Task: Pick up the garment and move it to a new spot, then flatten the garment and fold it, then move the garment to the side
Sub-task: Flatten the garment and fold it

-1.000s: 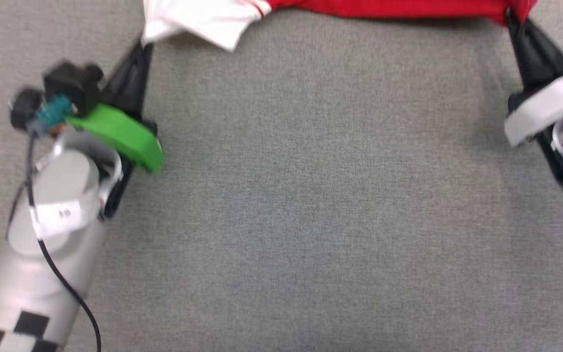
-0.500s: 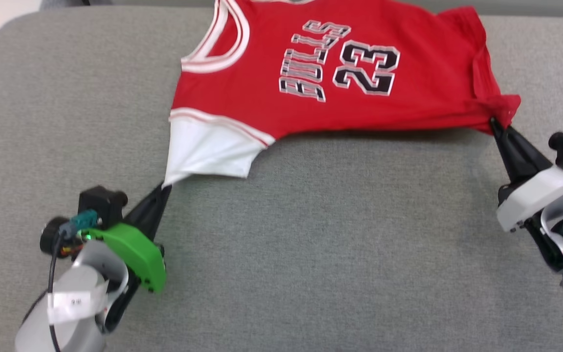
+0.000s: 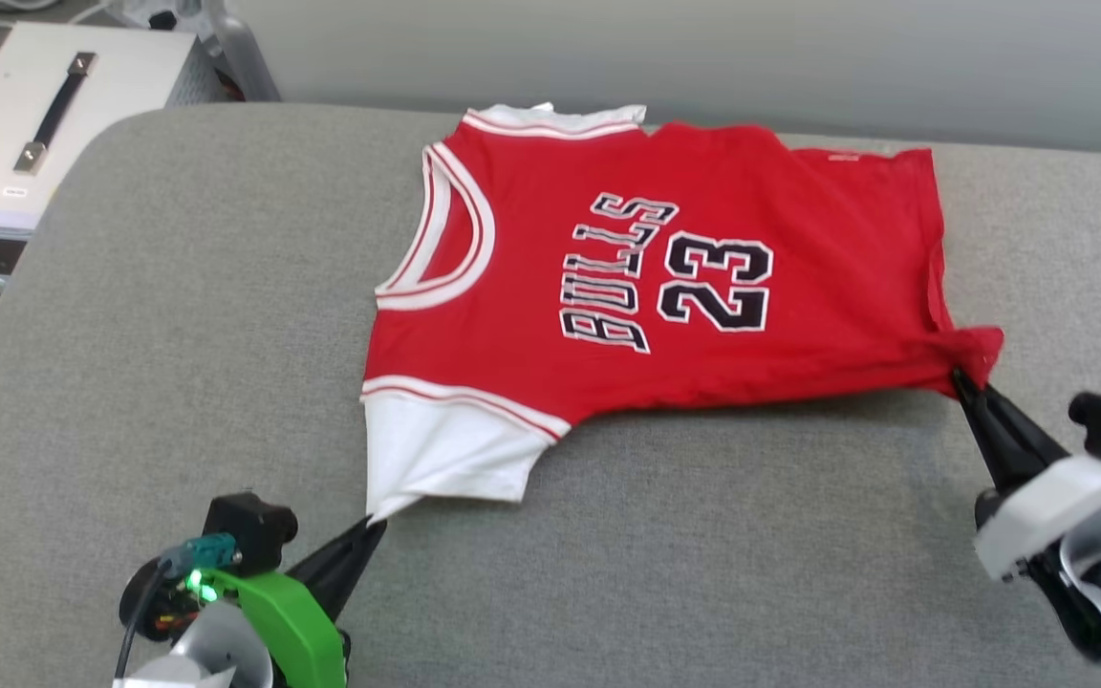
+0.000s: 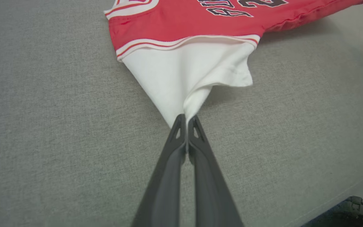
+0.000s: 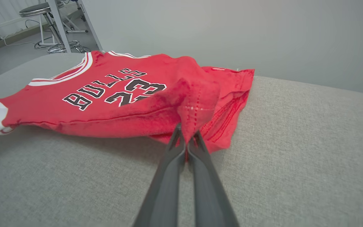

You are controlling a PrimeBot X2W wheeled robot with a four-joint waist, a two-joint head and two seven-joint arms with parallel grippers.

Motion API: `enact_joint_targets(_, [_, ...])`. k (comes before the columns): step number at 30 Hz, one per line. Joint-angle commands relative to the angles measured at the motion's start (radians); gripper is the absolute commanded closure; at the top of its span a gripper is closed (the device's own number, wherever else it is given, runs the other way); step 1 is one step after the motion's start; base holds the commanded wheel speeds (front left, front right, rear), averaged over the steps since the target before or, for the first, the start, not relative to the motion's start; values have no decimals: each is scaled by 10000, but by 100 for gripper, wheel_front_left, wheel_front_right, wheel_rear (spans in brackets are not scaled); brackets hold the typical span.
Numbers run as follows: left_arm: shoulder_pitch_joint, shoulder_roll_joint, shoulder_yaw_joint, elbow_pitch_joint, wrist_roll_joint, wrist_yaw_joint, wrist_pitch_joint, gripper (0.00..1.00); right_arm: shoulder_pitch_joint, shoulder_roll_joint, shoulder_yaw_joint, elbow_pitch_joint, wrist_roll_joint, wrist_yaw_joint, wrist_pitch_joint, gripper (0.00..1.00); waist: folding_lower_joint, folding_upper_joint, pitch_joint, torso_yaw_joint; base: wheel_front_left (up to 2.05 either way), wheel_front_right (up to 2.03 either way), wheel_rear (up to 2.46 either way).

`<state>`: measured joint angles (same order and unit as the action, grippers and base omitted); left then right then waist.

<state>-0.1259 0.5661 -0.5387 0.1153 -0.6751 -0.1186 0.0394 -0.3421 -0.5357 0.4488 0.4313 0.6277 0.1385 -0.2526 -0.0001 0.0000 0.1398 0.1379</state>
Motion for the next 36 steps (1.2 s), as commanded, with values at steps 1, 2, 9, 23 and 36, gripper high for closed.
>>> enact_joint_targets(1, [298,148,-3,-177,-178,19,174,100,364,-98,-81,-110,148,-78,-91,100,1,0,-339,13,0,0,0])
enact_joint_targets(2, [421,196,-33,-306,-299,13,304,100,539,-143,-113,-149,194,-78,-91,100,1,0,-428,2,0,0,0])
enact_joint_targets(9, [1437,989,-462,-1622,-1241,-66,1308,100,1830,-323,-467,-644,655,-78,-91,100,1,0,-922,-92,0,0,0])
enact_joint_targets(23, [2873,2079,-560,-3392,-2486,-50,1855,100,4318,-407,-1342,-2286,1092,-78,335,100,1,0,-1263,-170,0,0,0])
enact_joint_targets(36, [906,2070,153,-3622,-2219,-41,1826,100,3970,-101,-1936,-3255,886,-78,880,100,1,0,-667,-527,0,0,0])
